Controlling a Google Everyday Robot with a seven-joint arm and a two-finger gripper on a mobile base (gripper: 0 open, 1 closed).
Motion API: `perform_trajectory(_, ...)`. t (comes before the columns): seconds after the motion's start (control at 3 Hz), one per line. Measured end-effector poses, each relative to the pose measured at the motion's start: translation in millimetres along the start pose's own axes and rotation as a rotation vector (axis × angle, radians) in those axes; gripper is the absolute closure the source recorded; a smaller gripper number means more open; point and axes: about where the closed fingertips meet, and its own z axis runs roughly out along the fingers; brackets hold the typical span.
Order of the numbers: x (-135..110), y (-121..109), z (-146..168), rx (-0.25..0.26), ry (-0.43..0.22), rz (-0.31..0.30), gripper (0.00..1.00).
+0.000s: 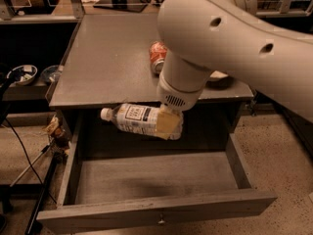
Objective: Place blue plastic bottle into top drawer
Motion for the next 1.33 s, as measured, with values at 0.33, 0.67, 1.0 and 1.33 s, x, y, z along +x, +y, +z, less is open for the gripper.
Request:
perform_trajectory(0.33, -1, 29, 40, -0.051, -0.053, 0.088, 1.00)
perform_trajectory(0.67, -1, 29, 40, -0.051, -0.052, 0.088, 1.00)
perform_trajectory(1.0, 14, 29, 64, -0.040, 0.000, 0.105, 1.00)
perform_trajectory(1.33, 37, 30, 99, -0.051, 0.067, 0.144, 1.00)
